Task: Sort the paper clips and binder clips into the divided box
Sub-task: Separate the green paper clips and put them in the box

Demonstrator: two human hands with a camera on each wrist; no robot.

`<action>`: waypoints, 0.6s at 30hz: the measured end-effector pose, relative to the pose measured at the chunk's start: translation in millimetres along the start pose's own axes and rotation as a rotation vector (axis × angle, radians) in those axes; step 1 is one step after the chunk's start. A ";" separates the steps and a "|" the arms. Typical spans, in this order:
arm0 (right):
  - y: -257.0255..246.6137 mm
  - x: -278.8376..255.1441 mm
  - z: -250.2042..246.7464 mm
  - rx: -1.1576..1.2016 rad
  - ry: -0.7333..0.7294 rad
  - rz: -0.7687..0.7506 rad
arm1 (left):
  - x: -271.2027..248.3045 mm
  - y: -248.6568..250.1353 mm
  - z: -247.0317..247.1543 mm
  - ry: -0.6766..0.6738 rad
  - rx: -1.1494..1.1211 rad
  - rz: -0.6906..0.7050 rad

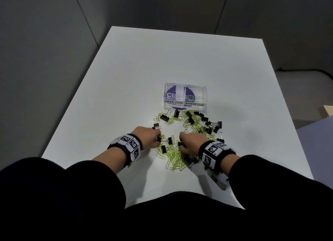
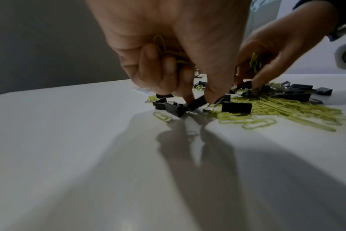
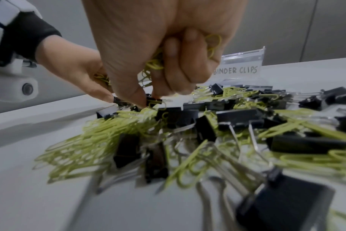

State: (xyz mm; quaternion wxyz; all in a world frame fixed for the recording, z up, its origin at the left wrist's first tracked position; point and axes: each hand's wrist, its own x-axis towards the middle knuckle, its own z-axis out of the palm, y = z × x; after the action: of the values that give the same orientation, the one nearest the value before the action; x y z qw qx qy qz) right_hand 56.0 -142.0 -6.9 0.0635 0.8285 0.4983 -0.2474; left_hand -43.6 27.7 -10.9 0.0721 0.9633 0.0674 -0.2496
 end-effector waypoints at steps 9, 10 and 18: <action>29.3 8.3 -18.5 0.033 0.063 0.182 | 10.4 7.2 -4.4 0.159 -0.018 -0.003; 28.6 5.9 -18.5 0.037 0.063 0.176 | 10.0 11.0 -6.6 0.161 -0.029 0.009; -6.6 -17.9 3.0 -0.138 -0.121 -0.043 | 1.3 45.5 3.6 0.000 0.114 0.214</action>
State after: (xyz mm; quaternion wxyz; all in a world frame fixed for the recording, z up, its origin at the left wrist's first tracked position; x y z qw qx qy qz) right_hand 42.5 -154.0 -0.2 0.1455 0.7948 0.5270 -0.2634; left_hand -36.7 -17.4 -9.8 0.0436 0.9676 -0.0500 -0.2437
